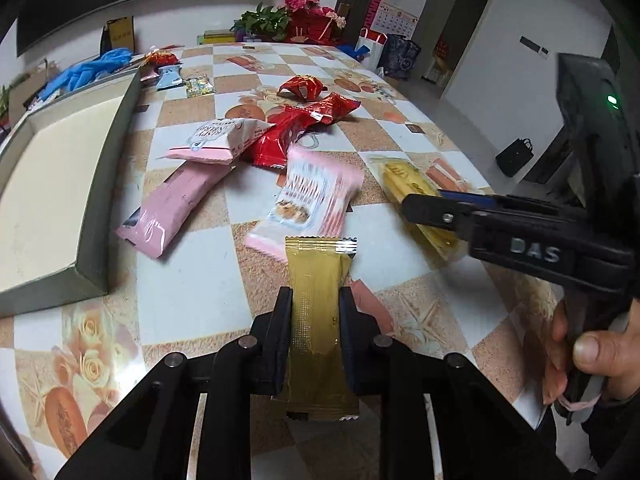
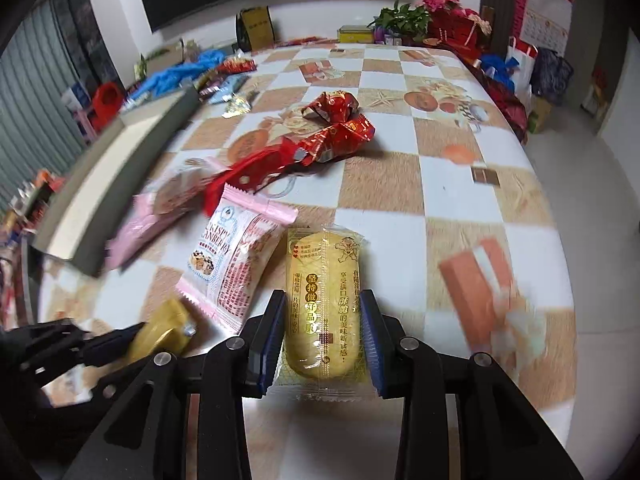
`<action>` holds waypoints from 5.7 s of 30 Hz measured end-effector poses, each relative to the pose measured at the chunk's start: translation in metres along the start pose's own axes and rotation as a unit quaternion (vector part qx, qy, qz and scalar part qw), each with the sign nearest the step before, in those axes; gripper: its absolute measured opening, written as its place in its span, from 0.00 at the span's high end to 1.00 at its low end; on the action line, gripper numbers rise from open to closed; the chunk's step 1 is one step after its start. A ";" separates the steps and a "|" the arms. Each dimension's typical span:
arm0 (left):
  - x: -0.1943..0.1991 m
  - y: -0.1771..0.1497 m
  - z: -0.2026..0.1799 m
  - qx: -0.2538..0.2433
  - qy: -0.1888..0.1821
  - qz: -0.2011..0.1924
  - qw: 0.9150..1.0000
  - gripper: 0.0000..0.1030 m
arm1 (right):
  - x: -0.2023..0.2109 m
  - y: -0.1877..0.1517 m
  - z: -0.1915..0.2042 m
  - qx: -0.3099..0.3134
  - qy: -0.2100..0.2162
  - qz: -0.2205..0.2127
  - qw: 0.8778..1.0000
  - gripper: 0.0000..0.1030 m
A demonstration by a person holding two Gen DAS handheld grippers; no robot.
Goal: Organize snacks
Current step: 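Carry both snacks over the white tray and open both tools to drop them, then grasp the pink Crispy Cranberry packet with the left tool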
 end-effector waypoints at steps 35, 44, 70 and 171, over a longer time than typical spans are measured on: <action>0.067 0.031 0.120 0.142 0.125 -0.047 0.981 0.77 | 0.021 0.042 0.128 0.069 0.105 -0.020 0.992 0.63; 0.079 0.042 0.155 0.184 0.137 -0.058 0.972 0.77 | 0.014 0.066 0.164 0.092 0.112 -0.017 0.989 0.63; 0.064 0.054 0.203 0.234 0.147 -0.044 0.960 0.77 | -0.016 0.110 0.203 0.120 0.106 -0.002 0.987 0.63; 0.077 0.062 0.097 0.097 0.083 -0.071 0.989 0.24 | 0.006 0.122 0.088 -0.026 0.184 -0.029 0.982 0.00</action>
Point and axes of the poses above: each gripper's, at about its wrist camera, not at the fingertips, and x roughly against the way its jaws point, z to its left, y to its top, the point moved 3 cm from there along -x, roughly the way its jaws point, and after that the axes turned 5 degrees about z, right-handed, at the moved point
